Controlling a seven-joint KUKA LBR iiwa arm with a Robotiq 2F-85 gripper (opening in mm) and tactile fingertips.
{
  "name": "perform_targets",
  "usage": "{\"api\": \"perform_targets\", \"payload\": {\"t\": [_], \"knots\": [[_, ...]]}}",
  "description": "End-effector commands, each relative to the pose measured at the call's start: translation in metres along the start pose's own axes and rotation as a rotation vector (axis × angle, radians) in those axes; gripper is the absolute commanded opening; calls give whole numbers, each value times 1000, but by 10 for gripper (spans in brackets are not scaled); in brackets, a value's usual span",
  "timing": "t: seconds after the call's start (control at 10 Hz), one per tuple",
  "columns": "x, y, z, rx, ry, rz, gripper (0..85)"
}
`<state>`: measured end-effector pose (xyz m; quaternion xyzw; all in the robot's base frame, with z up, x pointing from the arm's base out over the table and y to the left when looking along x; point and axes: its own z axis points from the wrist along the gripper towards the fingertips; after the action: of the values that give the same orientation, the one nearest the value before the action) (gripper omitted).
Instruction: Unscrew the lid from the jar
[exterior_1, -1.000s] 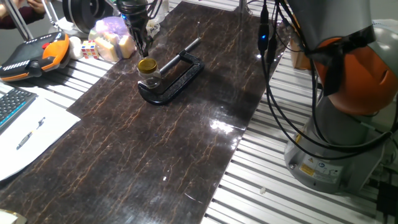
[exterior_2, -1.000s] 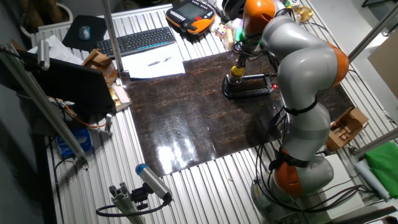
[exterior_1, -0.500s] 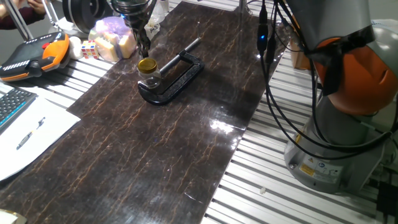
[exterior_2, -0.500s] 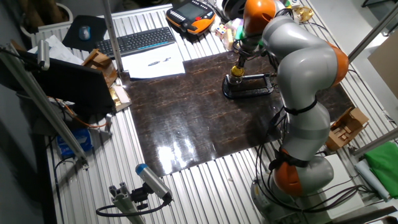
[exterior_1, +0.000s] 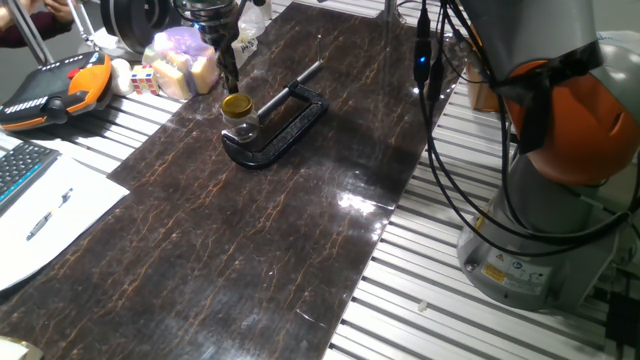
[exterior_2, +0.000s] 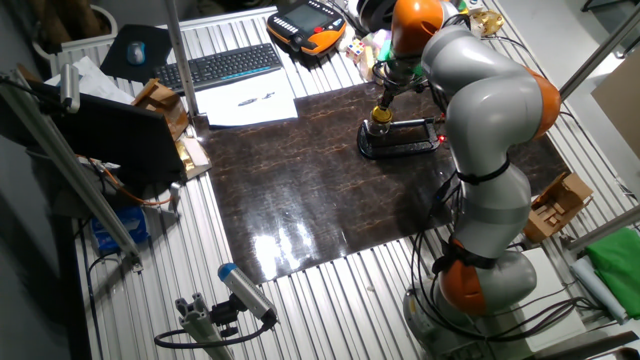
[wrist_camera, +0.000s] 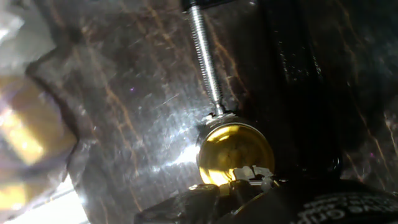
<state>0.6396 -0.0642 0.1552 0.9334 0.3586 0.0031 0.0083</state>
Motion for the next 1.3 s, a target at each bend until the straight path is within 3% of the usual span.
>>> {"api": "perform_targets", "payload": {"t": [0.0,0.6,0.7,1.2], "knots": [[0,0,0,1,-2,41,230],[0,-1,1,-1,-4,50,800],[0,-1,1,-3,-4,50,850],[-1,-1,9,-14,1,46,850]]}}
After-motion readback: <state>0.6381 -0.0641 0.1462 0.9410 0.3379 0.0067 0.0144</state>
